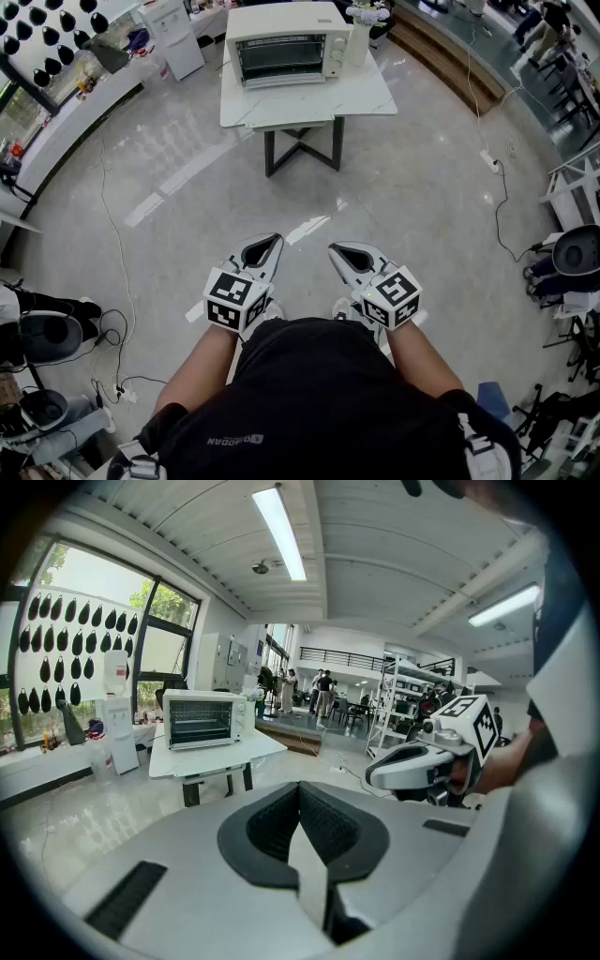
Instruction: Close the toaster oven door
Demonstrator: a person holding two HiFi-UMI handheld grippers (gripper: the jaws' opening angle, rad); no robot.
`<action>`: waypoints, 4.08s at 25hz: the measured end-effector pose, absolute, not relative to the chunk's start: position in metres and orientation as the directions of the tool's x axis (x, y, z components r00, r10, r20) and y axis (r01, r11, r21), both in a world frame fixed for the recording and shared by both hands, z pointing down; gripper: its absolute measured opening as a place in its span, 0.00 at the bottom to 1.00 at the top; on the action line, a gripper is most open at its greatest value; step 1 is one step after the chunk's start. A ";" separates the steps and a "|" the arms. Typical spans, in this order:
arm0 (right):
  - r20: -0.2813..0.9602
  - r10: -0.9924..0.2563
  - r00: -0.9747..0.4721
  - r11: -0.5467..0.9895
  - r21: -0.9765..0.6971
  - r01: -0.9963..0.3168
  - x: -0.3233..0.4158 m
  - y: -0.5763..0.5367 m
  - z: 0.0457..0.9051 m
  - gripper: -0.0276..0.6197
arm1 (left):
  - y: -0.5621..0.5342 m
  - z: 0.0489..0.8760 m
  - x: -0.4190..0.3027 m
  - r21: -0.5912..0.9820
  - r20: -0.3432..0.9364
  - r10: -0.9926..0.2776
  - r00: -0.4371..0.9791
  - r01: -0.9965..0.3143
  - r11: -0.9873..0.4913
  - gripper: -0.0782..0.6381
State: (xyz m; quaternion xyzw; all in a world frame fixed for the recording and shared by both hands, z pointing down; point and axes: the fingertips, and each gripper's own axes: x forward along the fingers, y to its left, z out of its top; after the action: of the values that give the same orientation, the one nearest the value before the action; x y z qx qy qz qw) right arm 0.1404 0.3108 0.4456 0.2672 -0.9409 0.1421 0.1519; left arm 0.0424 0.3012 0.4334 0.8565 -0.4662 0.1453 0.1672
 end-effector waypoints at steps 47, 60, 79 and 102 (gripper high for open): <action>0.404 -0.481 -0.778 0.770 -0.229 -0.595 0.033 0.332 0.459 0.05 | 0.313 0.452 -0.057 0.191 0.418 -0.691 0.590 -0.800 -0.568 0.11; 0.381 -0.520 -0.765 0.726 -0.275 -0.631 0.034 0.271 0.467 0.05 | 0.274 0.464 -0.059 0.214 0.434 -0.681 0.590 -0.802 -0.558 0.11; 0.319 -0.481 -0.816 0.787 -0.254 -0.563 0.064 0.077 0.437 0.05 | 0.087 0.433 -0.030 0.172 0.415 -0.753 0.510 -0.857 -0.485 0.11; 0.343 -0.368 -0.864 0.809 -0.339 -0.479 0.061 0.009 0.476 0.05 | 0.019 0.459 -0.031 0.174 0.478 -0.763 0.435 -0.898 -0.403 0.11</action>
State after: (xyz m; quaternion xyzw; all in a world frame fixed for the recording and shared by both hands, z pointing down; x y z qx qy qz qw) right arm 0.0614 0.0086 0.4761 0.2250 -0.9420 0.2115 0.1314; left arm -0.0310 0.0192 0.4585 0.8215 -0.5056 0.1639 0.2067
